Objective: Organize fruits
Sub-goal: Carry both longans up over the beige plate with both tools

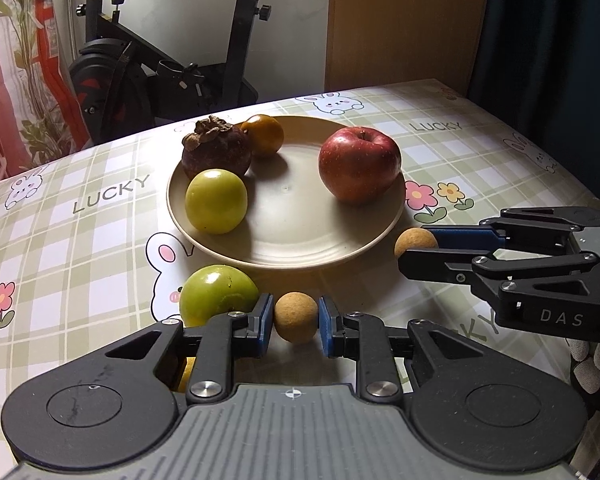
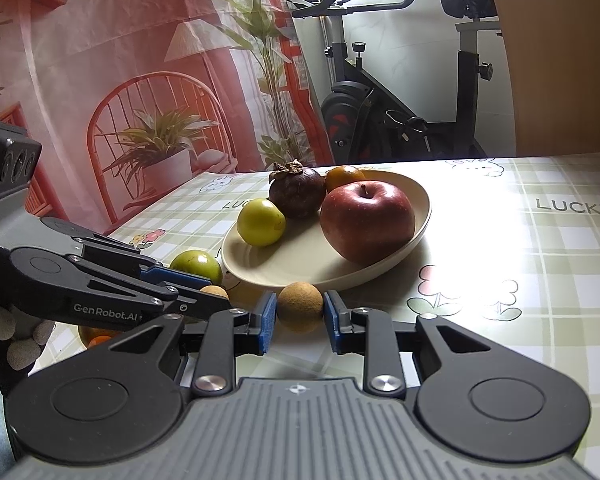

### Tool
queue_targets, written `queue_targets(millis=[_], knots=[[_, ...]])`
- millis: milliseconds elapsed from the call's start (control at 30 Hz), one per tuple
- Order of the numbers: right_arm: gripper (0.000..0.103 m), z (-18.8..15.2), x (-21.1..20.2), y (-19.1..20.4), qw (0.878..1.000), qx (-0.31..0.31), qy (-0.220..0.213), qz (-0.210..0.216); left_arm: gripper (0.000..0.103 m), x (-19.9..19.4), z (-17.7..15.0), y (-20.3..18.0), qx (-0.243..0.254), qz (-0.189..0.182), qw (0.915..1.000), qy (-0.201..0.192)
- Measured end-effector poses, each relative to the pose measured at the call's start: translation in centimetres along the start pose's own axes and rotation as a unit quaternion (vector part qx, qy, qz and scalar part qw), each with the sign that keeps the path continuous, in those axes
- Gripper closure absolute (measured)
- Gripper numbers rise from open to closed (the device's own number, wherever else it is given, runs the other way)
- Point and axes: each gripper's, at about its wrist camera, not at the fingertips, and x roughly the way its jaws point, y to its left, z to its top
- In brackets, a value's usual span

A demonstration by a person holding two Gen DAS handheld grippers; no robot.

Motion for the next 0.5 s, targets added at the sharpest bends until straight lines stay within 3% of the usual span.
queue_targets(millis=[167,500], knots=[[0.075,-0.1,-0.3,0.0,1.0,-0.001,-0.013,-0.001,0.077,-0.9,0.7,-0.4,-0.005,-0.027,0.9995,-0.018],[0.075,-0.2,-1.0,-0.3,1.0,0.002,-0.031,0.0,0.077,-1.2,1.5,-0.9,-0.01,-0.04,0.9987,-0.028]])
